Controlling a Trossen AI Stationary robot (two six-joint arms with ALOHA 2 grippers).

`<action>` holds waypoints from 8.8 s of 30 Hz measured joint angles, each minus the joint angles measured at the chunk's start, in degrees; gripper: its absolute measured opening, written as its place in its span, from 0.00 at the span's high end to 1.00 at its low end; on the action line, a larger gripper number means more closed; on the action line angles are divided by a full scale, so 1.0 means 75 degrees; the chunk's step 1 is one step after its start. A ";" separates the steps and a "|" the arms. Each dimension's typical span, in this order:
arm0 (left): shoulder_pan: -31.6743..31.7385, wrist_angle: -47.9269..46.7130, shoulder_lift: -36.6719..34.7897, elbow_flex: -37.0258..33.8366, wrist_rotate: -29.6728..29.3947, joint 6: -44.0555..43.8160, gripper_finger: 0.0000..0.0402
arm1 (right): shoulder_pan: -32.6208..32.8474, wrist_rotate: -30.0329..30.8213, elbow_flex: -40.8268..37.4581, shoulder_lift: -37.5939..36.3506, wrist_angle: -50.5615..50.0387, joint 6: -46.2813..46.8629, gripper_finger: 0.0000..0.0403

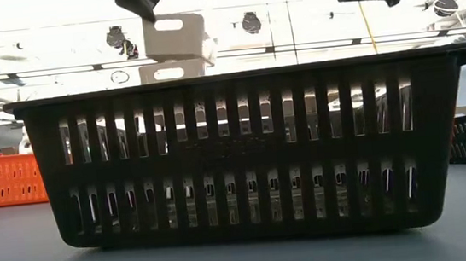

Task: Stack baskets on shelf by color
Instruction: Stack the left gray bin on top of the other gray bin on the shelf, then stack the gray bin on top of the other gray bins on the shelf

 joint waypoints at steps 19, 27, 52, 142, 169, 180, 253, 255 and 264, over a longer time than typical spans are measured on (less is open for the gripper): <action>0.0169 0.0352 -0.0006 -0.1616 0.0855 -0.1118 0.98 | 0.0012 -0.0618 0.0000 -0.0024 0.0819 -0.0021 0.51; 0.0146 0.0405 -0.0011 -0.1891 0.0717 -0.1961 0.88 | 0.0012 -0.0612 0.0000 -0.0091 0.0799 -0.0333 0.51; -0.3728 0.4180 -0.0653 -0.3405 -0.0705 -0.3885 0.89 | -0.0206 -0.0571 0.0000 -0.0771 0.0081 -0.0263 0.51; -0.4381 1.2067 0.7409 0.1391 -0.1889 -0.5284 0.70 | -0.1512 -0.1404 0.2221 0.1017 -0.8768 0.4330 0.51; -0.5617 0.5125 0.2750 0.1400 -0.4969 -0.4710 0.70 | -0.3081 -0.2821 0.0352 0.1475 -0.8639 0.2291 0.51; -0.5462 0.3985 0.1272 0.1391 -0.6281 -0.5091 0.70 | -0.4323 -0.3220 0.0443 0.2637 -0.8513 0.1584 0.69; -0.4411 0.1656 0.0608 0.1386 -0.7456 -0.4026 0.70 | -0.2714 -0.2333 0.6711 0.4215 -0.8613 0.1341 1.00; -0.4644 0.1654 0.0586 0.1386 -0.7459 -0.4016 0.70 | -0.2321 -0.2180 0.6729 0.4417 -0.8213 0.1205 1.00; -0.6174 0.0828 0.0600 0.1386 -0.7433 -0.4309 0.70 | -0.0900 -0.2178 0.6735 0.6207 -0.6840 0.0247 1.00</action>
